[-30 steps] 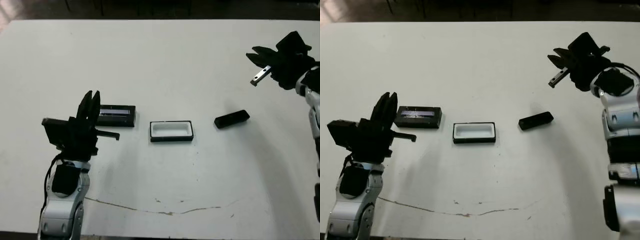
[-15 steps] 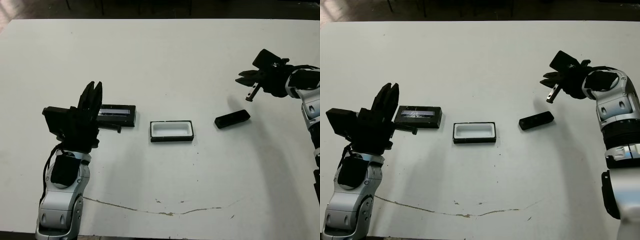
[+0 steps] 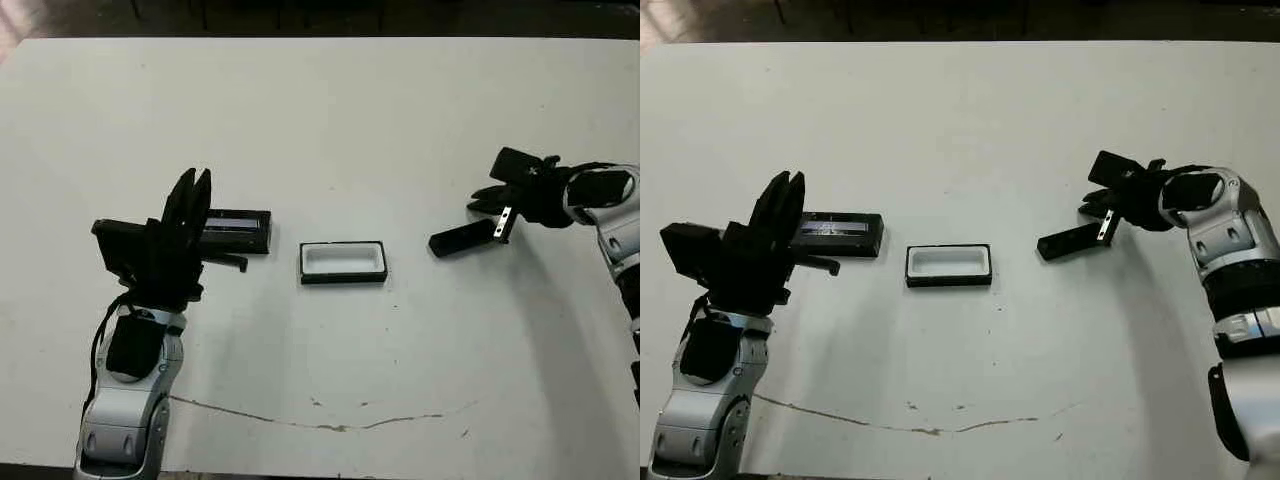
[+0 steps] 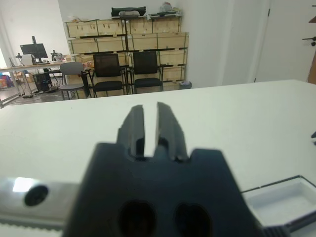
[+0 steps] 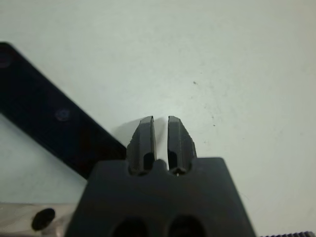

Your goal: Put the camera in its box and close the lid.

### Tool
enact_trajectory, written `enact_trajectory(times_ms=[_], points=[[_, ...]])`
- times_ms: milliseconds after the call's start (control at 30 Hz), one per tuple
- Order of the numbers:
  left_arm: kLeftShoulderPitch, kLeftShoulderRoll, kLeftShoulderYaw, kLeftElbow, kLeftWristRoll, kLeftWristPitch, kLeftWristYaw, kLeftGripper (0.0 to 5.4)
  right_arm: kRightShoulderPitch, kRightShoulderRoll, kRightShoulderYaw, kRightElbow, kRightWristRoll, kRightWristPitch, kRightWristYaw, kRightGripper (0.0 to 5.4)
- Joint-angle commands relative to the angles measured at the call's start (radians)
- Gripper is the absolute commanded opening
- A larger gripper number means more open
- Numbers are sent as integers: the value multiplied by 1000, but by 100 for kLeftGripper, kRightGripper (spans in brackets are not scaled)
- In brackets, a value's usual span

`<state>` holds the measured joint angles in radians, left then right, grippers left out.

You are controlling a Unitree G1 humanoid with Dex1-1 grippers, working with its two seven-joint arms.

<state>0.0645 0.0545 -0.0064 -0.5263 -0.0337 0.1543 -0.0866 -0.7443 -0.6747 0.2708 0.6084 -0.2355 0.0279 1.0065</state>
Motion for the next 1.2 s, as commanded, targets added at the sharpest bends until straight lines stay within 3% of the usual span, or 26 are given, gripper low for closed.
enact_trajectory(times_ms=[33, 400, 633, 733, 1200], points=[[26, 13, -1, 11, 8, 7, -1, 0, 74, -18, 17, -52, -4, 27, 30, 1], [41, 18, 7, -1, -1, 0, -10, 0, 190, -87, 0, -251, 50, 101, 105, 1], [46, 14, 5, -14, -9, 12, -10, 0, 224, -139, -13, -304, 87, 129, 159, 1], [46, 12, 5, -17, -12, 17, -9, 0, 246, -161, -16, -359, 89, 176, 163, 1], [42, 15, 3, -14, -6, 11, -10, 0, 283, -204, -24, -476, 139, 249, 234, 1]])
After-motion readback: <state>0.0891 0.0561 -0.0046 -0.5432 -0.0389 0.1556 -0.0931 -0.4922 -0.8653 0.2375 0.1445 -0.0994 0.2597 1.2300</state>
